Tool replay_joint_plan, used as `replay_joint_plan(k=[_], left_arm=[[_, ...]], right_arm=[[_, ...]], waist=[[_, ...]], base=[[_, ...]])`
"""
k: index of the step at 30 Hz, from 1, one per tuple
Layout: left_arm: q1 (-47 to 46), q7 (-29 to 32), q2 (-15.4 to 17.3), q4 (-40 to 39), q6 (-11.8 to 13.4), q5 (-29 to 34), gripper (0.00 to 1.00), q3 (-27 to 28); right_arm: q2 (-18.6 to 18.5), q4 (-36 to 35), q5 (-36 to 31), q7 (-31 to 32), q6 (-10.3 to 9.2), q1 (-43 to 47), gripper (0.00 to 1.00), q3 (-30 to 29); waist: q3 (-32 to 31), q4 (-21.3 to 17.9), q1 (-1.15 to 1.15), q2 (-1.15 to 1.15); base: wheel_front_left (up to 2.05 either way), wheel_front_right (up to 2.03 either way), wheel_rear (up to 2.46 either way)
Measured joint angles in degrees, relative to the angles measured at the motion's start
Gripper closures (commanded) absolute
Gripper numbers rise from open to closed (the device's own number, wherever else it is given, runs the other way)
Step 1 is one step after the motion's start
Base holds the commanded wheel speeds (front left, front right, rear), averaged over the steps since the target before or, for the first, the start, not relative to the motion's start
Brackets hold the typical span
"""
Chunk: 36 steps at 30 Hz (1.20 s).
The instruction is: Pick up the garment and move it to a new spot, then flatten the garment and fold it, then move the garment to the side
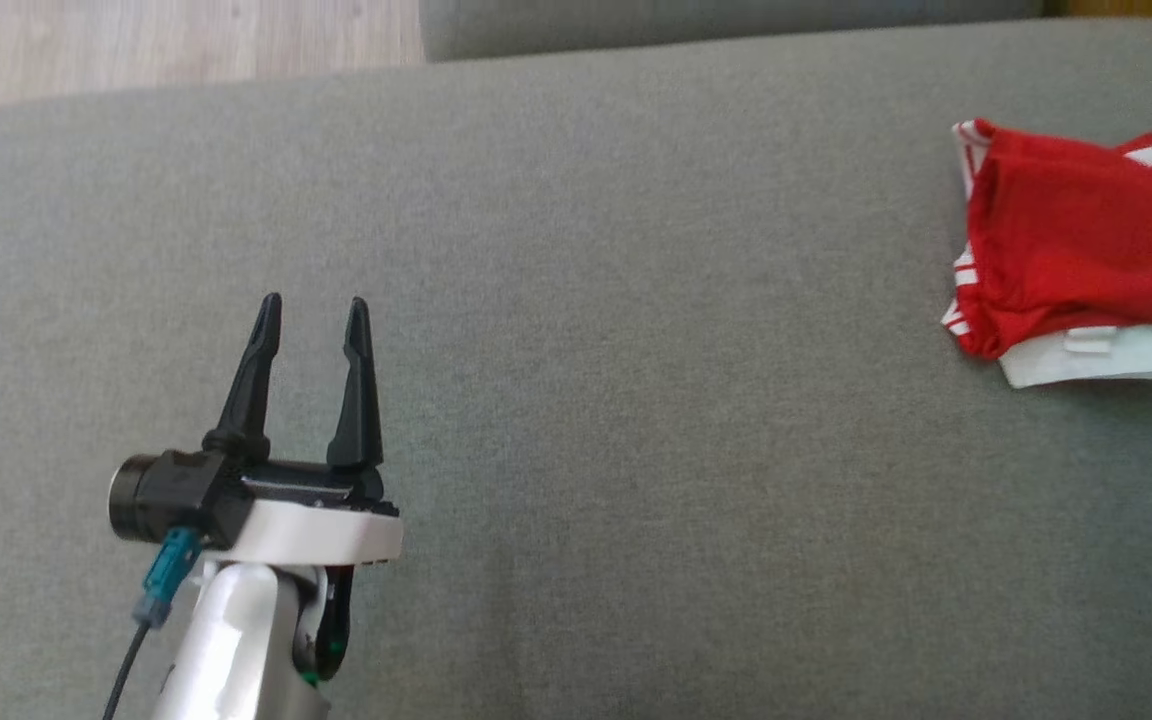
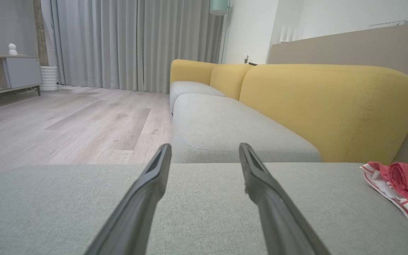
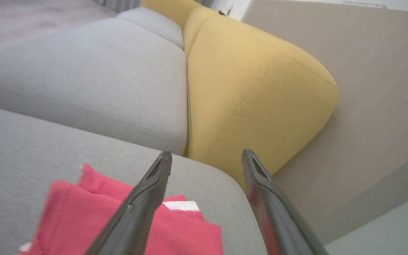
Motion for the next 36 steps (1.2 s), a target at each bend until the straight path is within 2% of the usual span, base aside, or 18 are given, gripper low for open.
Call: replay_joint_plan(k=[5,12,16,26,36], left_arm=[[0.94,0.00,0.00,-0.62,0.11,-0.12,0.00,-0.02],[3.49,0.00,0.01,-2.36,0.54,-1.60,0.00,-0.11],[4.97,0.00,0.01,-3.09,0.34,-1.70,0.00,-0.62],[8.38,0.00,0.04,-3.16,0.04,-3.44,0.00,-0.93],[9.98,0.00,0.07,-1.70,1.65,-4.20,0.00,-0.80]], right_arm=[[5.70,-6.01,4.76,-3.88,0.00,3.31,0.00,1.10],[17.23,-12.90,10.74,-8.00,0.00,10.79,0.00,1.87],[20.62,-13.50,12.96,-10.82,0.00,15.96,0.00,3.45],[21.49,-7.89,20.82,-17.59,0.00,25.97,0.00,6.34],[21.72,-4.80,22.19,-19.45,0.00,28.32,0.00,9.54]], waist=[[-3.16,-0.14,0.00,0.00],[-7.41,0.45,-0.01,0.00],[-8.90,1.08,-0.01,0.00],[-10.50,1.79,0.00,0.00],[-10.79,1.15,0.00,0.00]], base=[[0.00,0.00,0.00],[0.00,0.00,0.00],[0.00,0.00,0.00],[0.00,0.00,0.00],[0.00,0.00,0.00]])
